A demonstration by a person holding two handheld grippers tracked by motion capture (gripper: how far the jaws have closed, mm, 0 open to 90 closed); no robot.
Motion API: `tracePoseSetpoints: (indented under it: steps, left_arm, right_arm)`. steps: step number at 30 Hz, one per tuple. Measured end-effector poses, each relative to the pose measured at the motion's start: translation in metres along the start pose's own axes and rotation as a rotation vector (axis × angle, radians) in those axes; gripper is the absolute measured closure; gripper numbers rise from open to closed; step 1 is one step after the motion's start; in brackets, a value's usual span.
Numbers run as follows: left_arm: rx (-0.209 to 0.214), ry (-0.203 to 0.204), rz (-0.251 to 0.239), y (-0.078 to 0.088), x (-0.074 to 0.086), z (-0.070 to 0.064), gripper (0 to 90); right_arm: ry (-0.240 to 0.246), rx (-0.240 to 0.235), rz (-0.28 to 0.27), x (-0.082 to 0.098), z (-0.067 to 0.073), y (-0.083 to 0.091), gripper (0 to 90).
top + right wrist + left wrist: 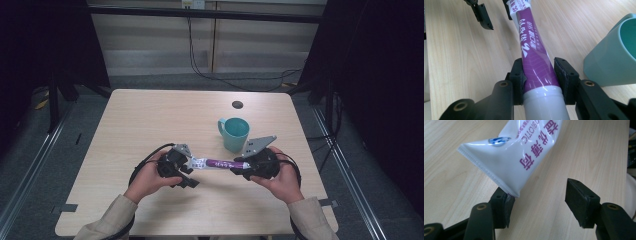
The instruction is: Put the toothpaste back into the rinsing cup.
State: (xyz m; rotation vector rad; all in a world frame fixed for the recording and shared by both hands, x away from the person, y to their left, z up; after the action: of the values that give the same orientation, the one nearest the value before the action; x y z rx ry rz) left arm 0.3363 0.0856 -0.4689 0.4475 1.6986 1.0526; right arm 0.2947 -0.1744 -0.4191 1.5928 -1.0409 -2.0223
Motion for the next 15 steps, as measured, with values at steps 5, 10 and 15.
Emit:
tracePoseSetpoints:
  steps: [5, 10, 15]
  left_arm:
    - [0.017, 0.052, -0.037, 0.005, 0.0, 0.003, 41.5]
    - [0.028, 0.091, -0.073, 0.012, 0.0, 0.008, 43.5]
    - [0.048, 0.131, -0.09, 0.012, 0.001, 0.012, 44.7]
  right_arm:
    - [-0.013, -0.005, -0.024, 0.002, -0.001, -0.002, 62.0]
    - [-0.028, -0.006, -0.036, 0.005, -0.001, -0.005, 62.0]
    - [-0.037, -0.01, -0.051, 0.01, -0.002, -0.009, 62.1]
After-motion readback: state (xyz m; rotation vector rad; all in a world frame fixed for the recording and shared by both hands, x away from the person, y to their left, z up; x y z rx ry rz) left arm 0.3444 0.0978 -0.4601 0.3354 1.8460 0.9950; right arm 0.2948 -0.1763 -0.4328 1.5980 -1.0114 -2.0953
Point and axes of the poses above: each handheld gripper's, and its own axes: y roughly backward along the jaws, x roughly out of its underside, z roughly to its left, the point moved 2 cm from there along -y, roughly forward along the jaws, and after that the axes turned 13 degrees about -x, right-handed, at the moved point
